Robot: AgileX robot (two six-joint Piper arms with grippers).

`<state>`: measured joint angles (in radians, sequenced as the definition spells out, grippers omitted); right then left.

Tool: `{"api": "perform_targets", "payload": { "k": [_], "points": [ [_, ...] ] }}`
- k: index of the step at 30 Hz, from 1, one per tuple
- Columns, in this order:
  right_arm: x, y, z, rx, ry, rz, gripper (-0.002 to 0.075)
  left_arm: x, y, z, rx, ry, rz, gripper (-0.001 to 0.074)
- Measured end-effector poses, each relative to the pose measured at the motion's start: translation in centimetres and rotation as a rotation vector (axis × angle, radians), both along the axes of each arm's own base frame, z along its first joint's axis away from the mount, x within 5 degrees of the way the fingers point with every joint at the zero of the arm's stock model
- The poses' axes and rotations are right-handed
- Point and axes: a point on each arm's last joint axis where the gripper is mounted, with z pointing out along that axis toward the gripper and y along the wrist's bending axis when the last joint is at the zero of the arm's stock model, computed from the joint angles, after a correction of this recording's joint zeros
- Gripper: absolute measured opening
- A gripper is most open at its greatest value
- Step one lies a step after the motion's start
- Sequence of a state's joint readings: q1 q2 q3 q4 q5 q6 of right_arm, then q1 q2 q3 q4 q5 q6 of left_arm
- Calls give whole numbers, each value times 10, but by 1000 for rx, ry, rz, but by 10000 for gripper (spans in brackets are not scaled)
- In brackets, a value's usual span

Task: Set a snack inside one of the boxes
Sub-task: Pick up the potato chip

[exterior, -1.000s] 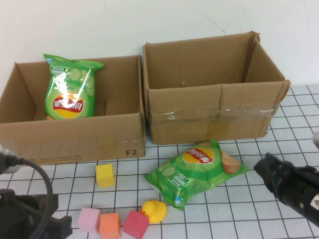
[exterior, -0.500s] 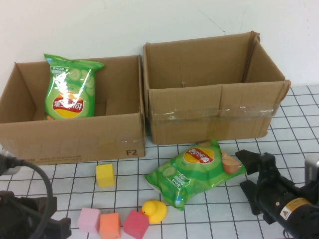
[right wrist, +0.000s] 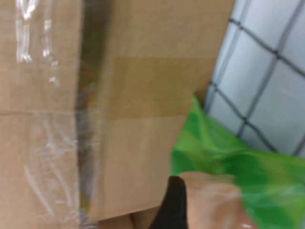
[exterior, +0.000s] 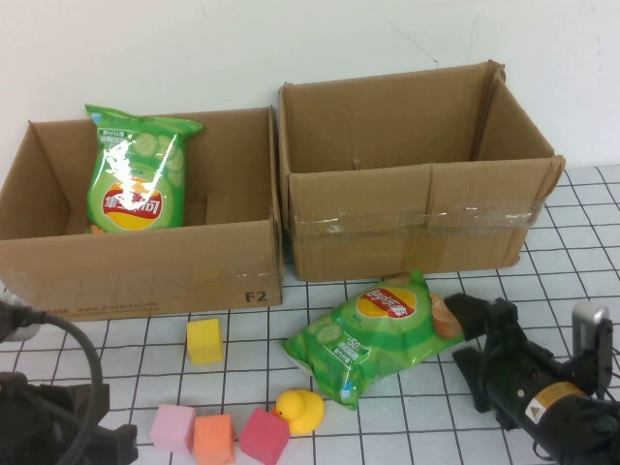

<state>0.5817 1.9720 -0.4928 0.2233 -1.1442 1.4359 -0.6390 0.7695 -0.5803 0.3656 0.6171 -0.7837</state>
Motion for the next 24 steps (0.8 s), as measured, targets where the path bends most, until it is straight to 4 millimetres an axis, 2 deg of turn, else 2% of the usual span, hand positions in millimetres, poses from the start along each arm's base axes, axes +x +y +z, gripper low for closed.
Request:
{"api": "perform_targets", "payload": {
  "k": [6, 9, 12, 18, 24],
  "points": [
    [11, 7, 7, -24, -57, 16, 629, 0, 1, -1, 13, 7, 0, -1],
    [14, 8, 9, -31, -72, 21, 601, -1, 1, -1, 22, 14, -2, -1],
    [15, 7, 9, -37, -75, 24, 523, -1, 2, -2, 28, 18, -2, -1],
    [15, 8, 9, -65, -89, 50, 288, -1, 2, -2, 30, 20, -2, -1],
    [13, 13, 9, -124, -120, 131, 179, -2, 2, -2, 32, 27, 0, -1]
  ]
}}
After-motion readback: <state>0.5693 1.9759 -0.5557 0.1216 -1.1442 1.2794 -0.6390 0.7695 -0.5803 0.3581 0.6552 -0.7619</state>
